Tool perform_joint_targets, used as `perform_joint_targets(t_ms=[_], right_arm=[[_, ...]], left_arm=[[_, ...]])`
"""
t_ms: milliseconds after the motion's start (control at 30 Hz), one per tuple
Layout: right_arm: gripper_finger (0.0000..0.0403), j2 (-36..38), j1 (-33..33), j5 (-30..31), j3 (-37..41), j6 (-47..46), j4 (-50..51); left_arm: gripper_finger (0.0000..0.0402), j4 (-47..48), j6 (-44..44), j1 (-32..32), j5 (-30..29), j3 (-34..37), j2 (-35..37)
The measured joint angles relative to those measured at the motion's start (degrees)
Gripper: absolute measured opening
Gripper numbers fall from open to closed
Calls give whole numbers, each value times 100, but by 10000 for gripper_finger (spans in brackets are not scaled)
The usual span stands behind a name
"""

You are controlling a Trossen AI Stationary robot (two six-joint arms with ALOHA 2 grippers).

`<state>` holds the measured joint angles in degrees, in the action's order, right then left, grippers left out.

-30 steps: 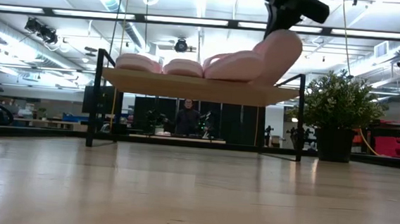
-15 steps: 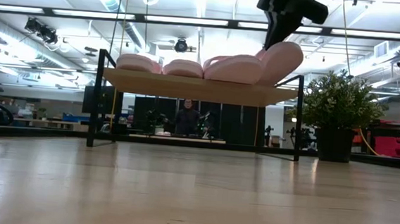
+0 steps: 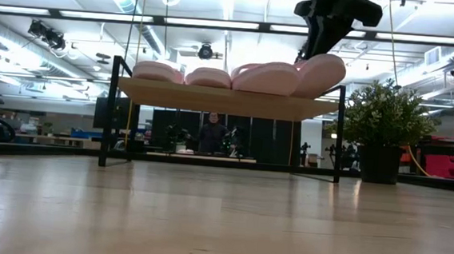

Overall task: Pick and place slides into the shelf
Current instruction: Put the pink slipper on the shelf

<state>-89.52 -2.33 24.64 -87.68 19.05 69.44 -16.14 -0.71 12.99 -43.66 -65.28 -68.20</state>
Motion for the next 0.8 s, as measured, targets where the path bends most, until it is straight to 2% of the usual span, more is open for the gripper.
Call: perform_joint_targets(t_ms=[300,800], right_arm=[[138,0,-149,100,0,3,60],[152,0,-53,393,0,206,-184]], left_arm=[[113,15,0,0,0,0,0],[110,17,7,0,0,-1,0]])
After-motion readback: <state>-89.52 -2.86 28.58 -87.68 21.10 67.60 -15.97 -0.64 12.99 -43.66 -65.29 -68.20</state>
